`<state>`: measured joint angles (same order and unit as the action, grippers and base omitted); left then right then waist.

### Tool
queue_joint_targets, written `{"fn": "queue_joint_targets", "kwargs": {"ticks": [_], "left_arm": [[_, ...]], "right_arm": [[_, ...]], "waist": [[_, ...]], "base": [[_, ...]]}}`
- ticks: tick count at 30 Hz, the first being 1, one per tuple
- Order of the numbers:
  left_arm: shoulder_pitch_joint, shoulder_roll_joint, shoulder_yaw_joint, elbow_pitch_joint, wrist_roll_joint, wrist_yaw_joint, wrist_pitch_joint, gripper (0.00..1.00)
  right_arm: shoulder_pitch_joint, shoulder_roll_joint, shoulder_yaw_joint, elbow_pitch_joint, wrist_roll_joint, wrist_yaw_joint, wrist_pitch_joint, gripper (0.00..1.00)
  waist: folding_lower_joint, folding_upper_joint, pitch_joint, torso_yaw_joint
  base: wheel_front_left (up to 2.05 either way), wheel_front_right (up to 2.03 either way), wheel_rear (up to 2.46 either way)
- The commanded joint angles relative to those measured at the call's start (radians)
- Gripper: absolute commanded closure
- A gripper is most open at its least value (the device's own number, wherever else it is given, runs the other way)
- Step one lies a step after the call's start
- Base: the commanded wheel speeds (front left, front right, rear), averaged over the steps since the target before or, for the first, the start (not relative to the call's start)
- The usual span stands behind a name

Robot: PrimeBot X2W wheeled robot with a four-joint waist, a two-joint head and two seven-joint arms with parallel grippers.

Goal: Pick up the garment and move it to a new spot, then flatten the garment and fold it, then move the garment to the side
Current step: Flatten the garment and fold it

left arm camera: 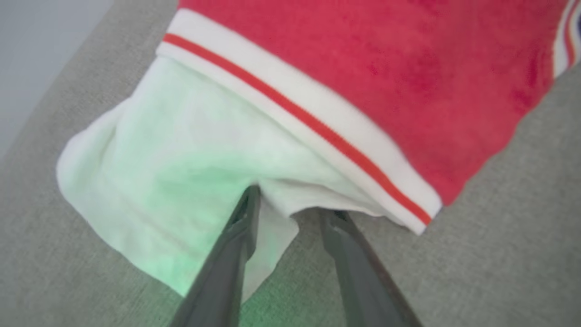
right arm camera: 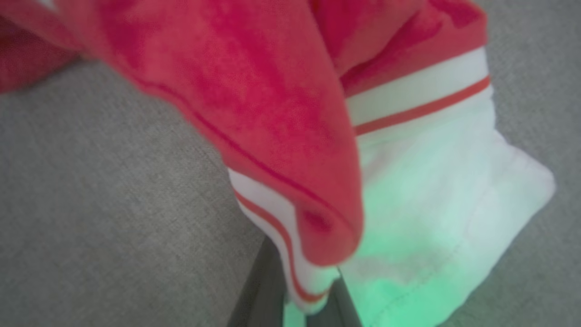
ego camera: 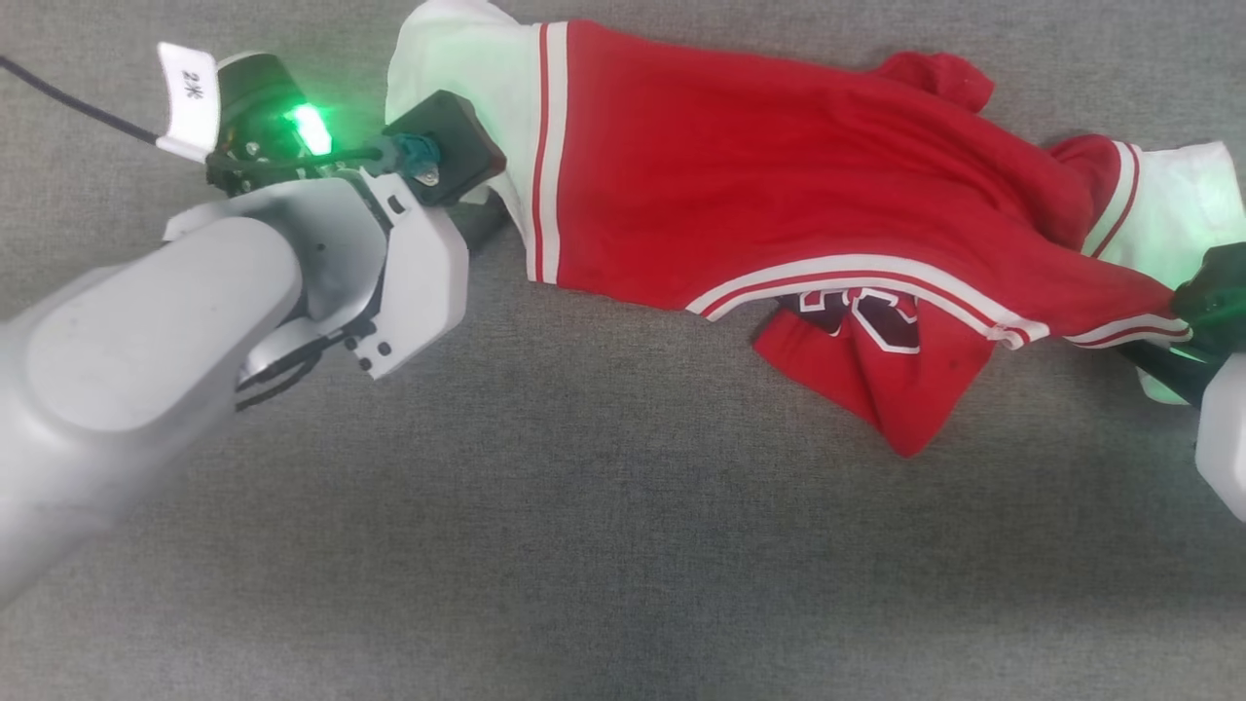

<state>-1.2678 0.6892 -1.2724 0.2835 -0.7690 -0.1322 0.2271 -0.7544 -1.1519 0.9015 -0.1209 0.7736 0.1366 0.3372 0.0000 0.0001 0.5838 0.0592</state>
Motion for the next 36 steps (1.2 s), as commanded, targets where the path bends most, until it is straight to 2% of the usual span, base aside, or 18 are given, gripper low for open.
{"fn": "queue_joint_targets", "kwargs": {"ticks": [1,8,12,13,17,22,25,31,33,36], "left_arm": [[0.036,-0.004,-0.015,0.037,-0.008,0.004,-0.016,1.0],[0.02,0.01,-0.009,0.086,-0.084,0.004,-0.137,1.0],[0.013,0.028,-0.009,0.074,-0.208,0.003,-0.218,1.0],[0.013,0.028,-0.009,0.074,-0.208,0.003,-0.218,1.0],[0.002,0.029,-0.008,0.043,-0.369,0.003,-0.271,1.0],[-0.061,0.004,0.066,0.057,-0.6,0.003,-0.318,1.0],[-0.13,-0.029,0.142,0.128,-0.707,0.003,-0.33,1.0],[-0.325,-0.092,0.257,0.367,-0.769,0.003,-0.354,1.0],[-0.394,-0.118,0.291,0.459,-0.78,0.003,-0.367,1.0],[-0.501,-0.157,0.342,0.549,-0.796,0.003,-0.405,1.0]], "right_arm": [[0.01,0.028,0.034,0.044,0.002,-0.011,0.001,1.0],[0.011,0.02,-0.022,0.068,0.026,-0.007,-0.106,1.0],[0.039,-0.004,-0.078,0.072,0.036,-0.007,-0.165,1.0],[0.039,-0.004,-0.078,0.072,0.036,-0.007,-0.165,1.0],[0.06,-0.011,-0.166,0.091,0.061,-0.007,-0.204,1.0],[-0.014,0.073,-0.302,0.158,0.105,-0.006,-0.209,1.0],[-0.114,0.17,-0.376,0.223,0.108,-0.006,-0.193,1.0],[-0.423,0.383,-0.458,0.425,0.007,-0.006,-0.16,1.0],[-0.528,0.453,-0.482,0.502,-0.036,-0.006,-0.183,1.0],[-0.664,0.527,-0.534,0.604,-0.103,-0.006,-0.25,1.0]], "waist": [[0.0,-0.0001,-0.01,-0.003],[0.0,-0.0001,-0.059,-0.008],[0.0,-0.0001,-0.082,-0.007],[0.0,-0.0001,-0.082,-0.007],[0.0,-0.0001,-0.084,-0.009],[0.0,-0.0001,-0.058,-0.018],[0.0,-0.0001,-0.036,-0.025],[0.0,-0.0001,-0.002,-0.065],[0.0,-0.0001,-0.004,-0.08],[0.0,-0.0001,-0.02,-0.087]], "base": [[0.0,0.0,0.0],[0.0,0.0,0.0],[0.0,0.0,0.0],[0.0,0.0,0.0],[0.0,0.0,0.0],[0.0,0.0,0.0],[0.0,0.0,0.0],[0.0,0.0,0.0],[0.0,0.0,0.0],[0.0,0.0,0.0]]}}
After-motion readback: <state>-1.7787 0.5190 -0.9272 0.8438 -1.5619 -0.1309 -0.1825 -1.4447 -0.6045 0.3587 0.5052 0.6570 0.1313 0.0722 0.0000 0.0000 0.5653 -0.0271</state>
